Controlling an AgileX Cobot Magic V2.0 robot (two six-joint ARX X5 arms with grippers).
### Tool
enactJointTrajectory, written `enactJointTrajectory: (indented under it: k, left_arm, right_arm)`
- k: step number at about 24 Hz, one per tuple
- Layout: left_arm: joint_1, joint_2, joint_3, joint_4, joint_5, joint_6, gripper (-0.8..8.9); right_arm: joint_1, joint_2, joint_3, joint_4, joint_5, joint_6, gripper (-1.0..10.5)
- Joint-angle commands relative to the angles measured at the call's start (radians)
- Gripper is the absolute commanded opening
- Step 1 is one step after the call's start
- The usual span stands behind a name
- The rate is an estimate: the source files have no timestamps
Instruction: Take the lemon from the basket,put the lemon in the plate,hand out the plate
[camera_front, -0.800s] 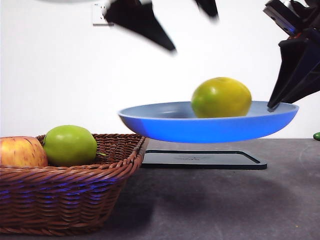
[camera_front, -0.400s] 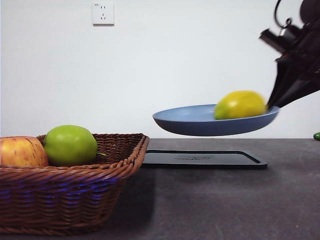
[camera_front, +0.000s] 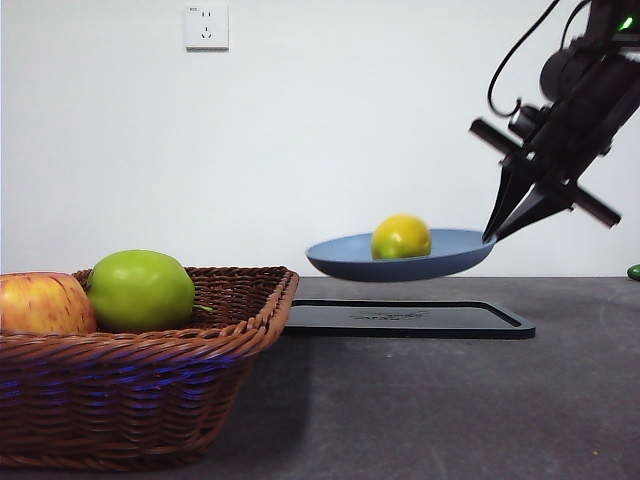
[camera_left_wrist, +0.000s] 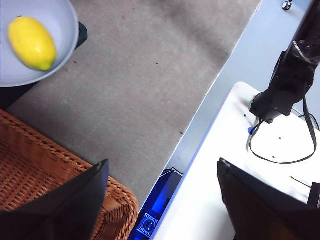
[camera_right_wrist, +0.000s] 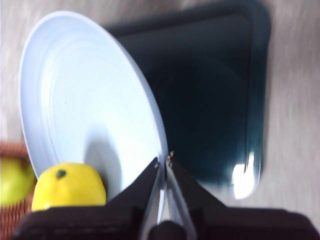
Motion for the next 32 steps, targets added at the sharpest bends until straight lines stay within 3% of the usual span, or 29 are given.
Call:
enactJointTrajectory:
  k: [1,8,12,19,32]
  left_arm:
    - [-0.008,0.009,0.018,0.032,-0.001,0.014,3.76]
    - [-0.008,0.009,0.018,0.066,-0.001,0.011,3.76]
    - [-0.008,0.01,0.018,0.065,-0.001,0.011,3.76]
    - [-0.008,0.01,0.018,0.066,-0.001,0.012,3.76]
    - [-0.008,0.011,0.018,0.077,-0.026,0.033,3.76]
  right_arm:
    - [0.0,0.075,0.061,0.003,-0.01,0.038,0.0]
    - [-0.001,0.141,0.07,0.05,-0.008,0.056,0.0]
    - [-0.001,0.142,0.07,0.049,0.066,0.056,0.0]
    - [-0.013,0.143,0.07,0.026,0.124,0.045,0.2]
    - [-0.034,0.142,0.07,-0.052,0.167,-0.027,2.9]
